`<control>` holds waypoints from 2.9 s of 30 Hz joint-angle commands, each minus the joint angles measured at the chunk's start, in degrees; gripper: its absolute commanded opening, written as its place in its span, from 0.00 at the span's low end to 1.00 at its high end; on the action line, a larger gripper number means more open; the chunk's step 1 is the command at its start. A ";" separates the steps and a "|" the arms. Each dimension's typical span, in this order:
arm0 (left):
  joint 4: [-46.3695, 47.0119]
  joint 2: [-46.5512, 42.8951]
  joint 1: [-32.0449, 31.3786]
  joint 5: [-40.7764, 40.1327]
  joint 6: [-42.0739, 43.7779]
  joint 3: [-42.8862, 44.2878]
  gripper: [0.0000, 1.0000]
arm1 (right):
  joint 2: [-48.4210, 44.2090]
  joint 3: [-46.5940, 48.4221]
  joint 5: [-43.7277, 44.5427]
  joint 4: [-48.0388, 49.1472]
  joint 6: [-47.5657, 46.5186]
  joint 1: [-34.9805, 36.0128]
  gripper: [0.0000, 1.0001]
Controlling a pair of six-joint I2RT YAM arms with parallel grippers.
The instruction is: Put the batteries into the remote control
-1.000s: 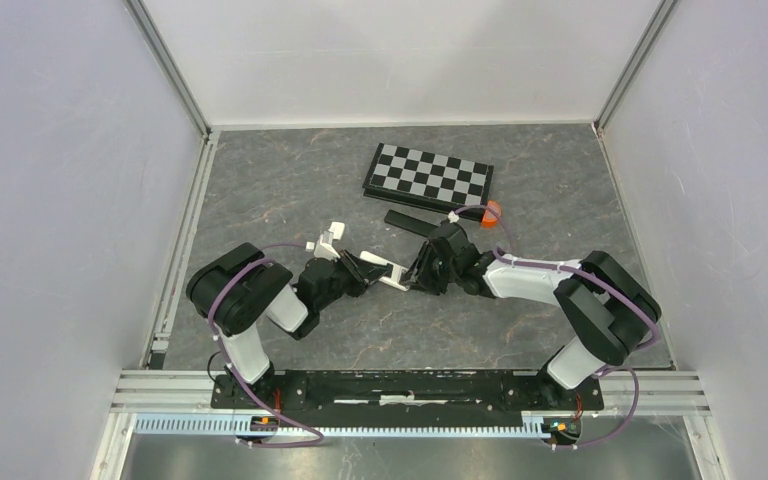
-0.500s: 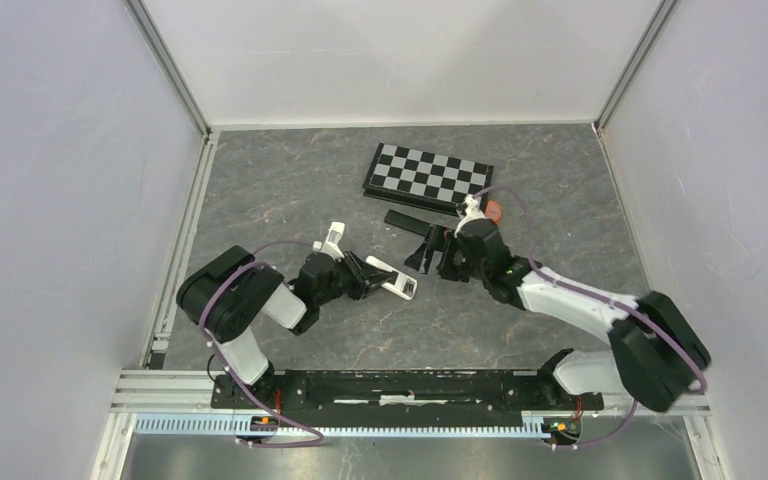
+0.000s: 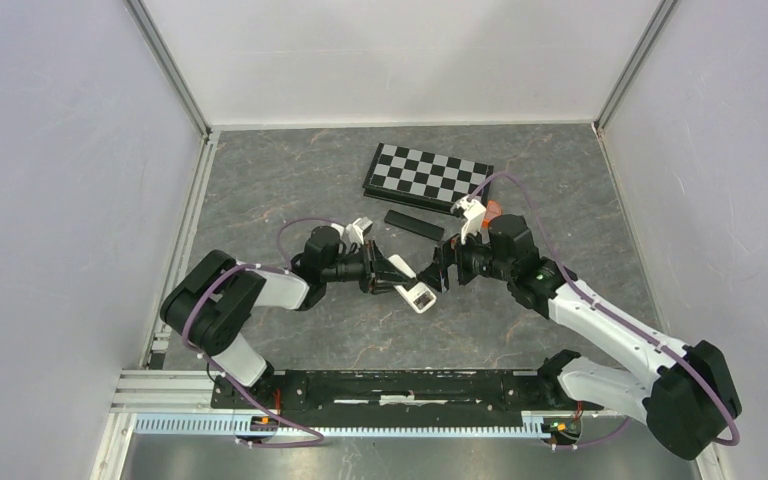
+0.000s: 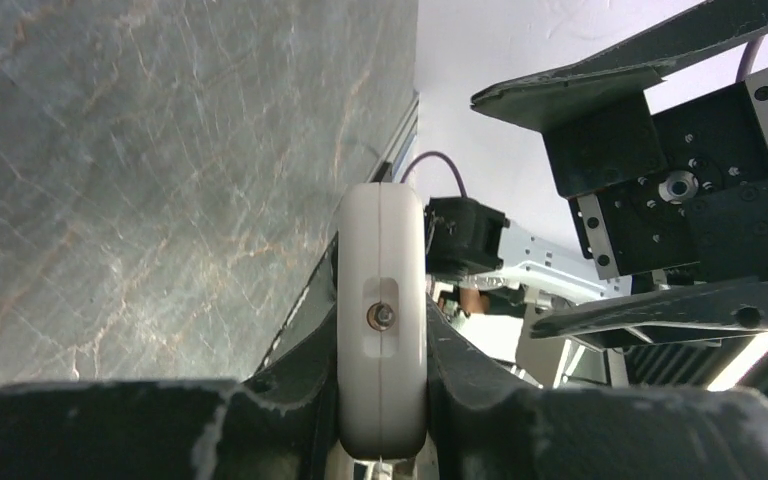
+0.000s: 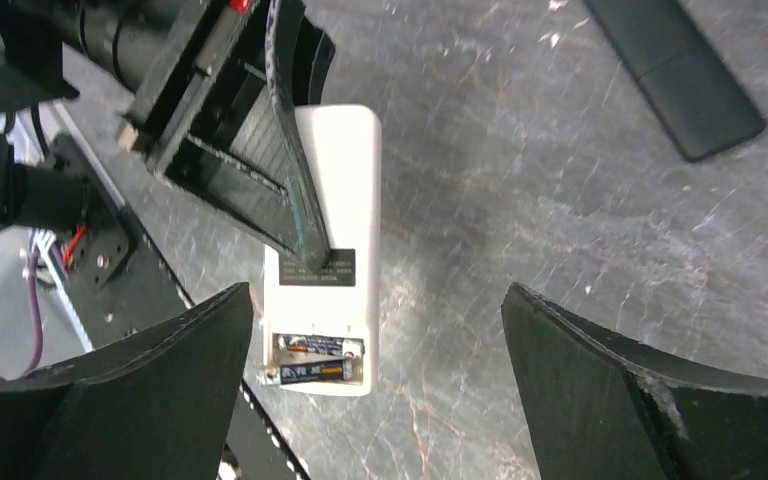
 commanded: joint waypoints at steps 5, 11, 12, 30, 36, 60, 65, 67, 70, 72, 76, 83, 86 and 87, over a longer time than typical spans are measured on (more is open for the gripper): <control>-11.75 -3.61 0.24 7.84 4.57 5.56 0.02 | 2.02 -1.51 -13.38 -1.75 -3.53 -0.12 0.98; -14.82 -3.55 0.25 8.72 6.39 7.16 0.02 | 3.96 -3.82 -19.92 2.43 -0.26 -0.12 0.98; -14.51 -3.38 0.23 8.81 6.23 7.17 0.02 | 4.11 -4.32 -21.15 2.71 0.34 -0.12 0.98; -9.06 -1.78 0.34 9.17 3.30 6.15 0.02 | 6.36 -9.01 -24.16 14.61 8.51 -0.20 0.81; -8.66 -1.67 0.34 9.26 3.41 5.94 0.02 | 7.24 -11.49 -25.84 20.29 12.29 -0.29 0.68; -5.96 -3.64 0.94 13.82 2.33 6.38 0.02 | 6.22 -16.17 -32.34 35.27 22.53 -1.96 0.89; -5.53 -3.57 1.05 13.82 2.09 6.27 0.02 | 6.78 -17.32 -33.05 37.96 24.70 -2.31 0.76; -5.35 -3.57 1.00 13.76 1.85 6.16 0.02 | 7.33 -17.33 -33.16 38.05 24.70 -2.34 0.71; -5.18 -3.59 1.01 13.74 1.63 6.20 0.02 | 8.14 -17.25 -33.02 38.14 24.75 -2.37 0.66; -5.01 -3.61 1.05 13.74 1.59 6.18 0.02 | 8.69 -17.10 -32.91 38.23 24.90 -2.39 0.63; -4.75 -3.73 1.00 13.78 1.58 6.11 0.02 | 9.44 -17.04 -31.89 38.31 25.31 -2.40 0.55; -4.32 -4.29 1.04 14.31 1.49 5.79 0.02 | 10.32 -17.88 -31.71 38.31 24.90 -2.48 0.41; -4.27 -4.54 1.04 14.51 1.41 5.70 0.02 | 10.33 -18.03 -32.01 38.44 24.22 -2.52 0.39; -4.26 -4.65 1.04 14.53 1.40 5.63 0.02 | 10.17 -18.01 -32.02 38.64 24.07 -2.51 0.39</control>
